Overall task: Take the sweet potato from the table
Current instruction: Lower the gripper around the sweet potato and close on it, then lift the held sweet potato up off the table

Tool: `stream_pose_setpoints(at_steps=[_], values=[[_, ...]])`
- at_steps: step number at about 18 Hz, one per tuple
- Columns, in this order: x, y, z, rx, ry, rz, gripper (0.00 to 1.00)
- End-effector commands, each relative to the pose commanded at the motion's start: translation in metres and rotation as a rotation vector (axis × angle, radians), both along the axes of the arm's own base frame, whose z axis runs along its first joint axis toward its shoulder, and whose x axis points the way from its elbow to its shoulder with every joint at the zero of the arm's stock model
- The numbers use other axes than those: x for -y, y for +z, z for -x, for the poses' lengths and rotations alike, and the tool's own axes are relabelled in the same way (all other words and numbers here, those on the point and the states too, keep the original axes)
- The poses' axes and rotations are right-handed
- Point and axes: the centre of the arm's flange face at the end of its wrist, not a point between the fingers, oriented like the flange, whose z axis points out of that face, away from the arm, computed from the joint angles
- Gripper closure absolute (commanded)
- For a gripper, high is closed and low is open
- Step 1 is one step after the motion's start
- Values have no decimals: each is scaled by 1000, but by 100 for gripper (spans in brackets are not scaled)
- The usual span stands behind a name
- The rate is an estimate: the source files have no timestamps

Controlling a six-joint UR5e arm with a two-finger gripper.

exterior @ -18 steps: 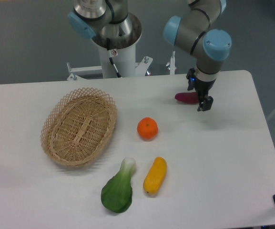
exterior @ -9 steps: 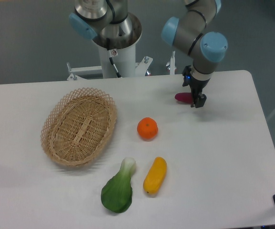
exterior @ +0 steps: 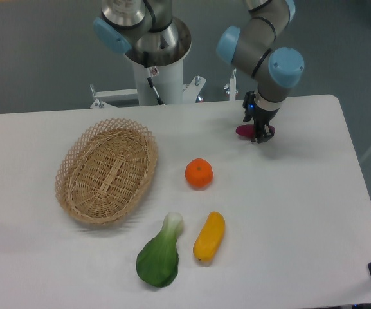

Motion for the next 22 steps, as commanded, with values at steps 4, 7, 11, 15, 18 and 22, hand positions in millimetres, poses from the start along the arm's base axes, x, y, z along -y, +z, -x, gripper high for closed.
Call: stream_pose_setpoints(at_steps=[4,7,11,15,18,22], values=[[-7,18,10,-38,46,-5,67],[-10,33,18,-70,96,-6,63],[-14,63,34,-137,132,-22,62],[-26,93,55,-191,238,-74,66],[-36,106,73,-188,372,-151,66],[-61,115,95,-196,455,-184,66]])
